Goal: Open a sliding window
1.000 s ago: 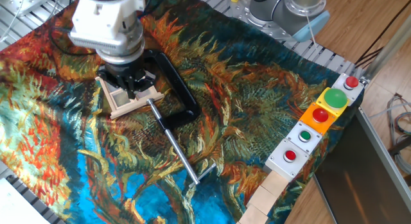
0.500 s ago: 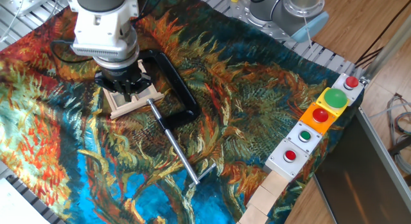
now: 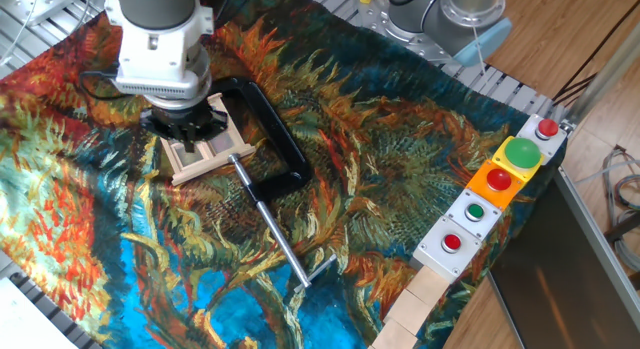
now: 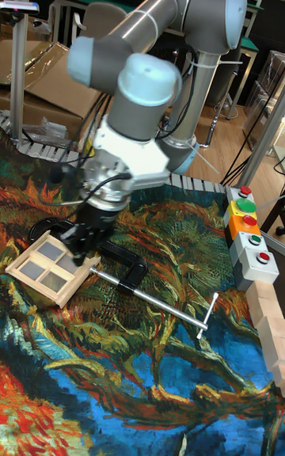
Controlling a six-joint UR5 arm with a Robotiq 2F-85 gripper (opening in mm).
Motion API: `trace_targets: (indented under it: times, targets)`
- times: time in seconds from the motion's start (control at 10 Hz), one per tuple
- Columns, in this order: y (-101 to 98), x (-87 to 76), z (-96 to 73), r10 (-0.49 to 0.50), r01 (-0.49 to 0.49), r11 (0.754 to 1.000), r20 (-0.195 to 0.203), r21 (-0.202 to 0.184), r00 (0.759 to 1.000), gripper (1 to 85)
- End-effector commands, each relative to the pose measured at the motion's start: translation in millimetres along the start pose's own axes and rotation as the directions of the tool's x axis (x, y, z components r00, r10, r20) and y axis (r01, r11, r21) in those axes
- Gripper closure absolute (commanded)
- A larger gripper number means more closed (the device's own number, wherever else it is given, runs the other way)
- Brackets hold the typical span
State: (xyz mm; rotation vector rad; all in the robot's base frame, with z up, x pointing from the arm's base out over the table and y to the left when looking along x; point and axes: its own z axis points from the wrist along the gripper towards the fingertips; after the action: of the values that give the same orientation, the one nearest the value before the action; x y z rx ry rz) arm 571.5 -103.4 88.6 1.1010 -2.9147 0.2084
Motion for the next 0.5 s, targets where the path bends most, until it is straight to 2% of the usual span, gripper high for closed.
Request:
trace_targets:
  times: [0.0, 0.3, 0.4]
  targets:
    - [-7.1, 8.5, 12.7, -0.015, 0.016, 1.000, 0.033, -0.023, 0.999, 84.3]
    - [-3.8, 6.7, 12.5, 0.028, -0.027, 0.999, 0.039, -0.037, 0.999, 84.3]
    - [-4.8, 12.3, 21.3, 0.014, -0.013, 0.999, 0.028, -0.042, 1.000, 84.3]
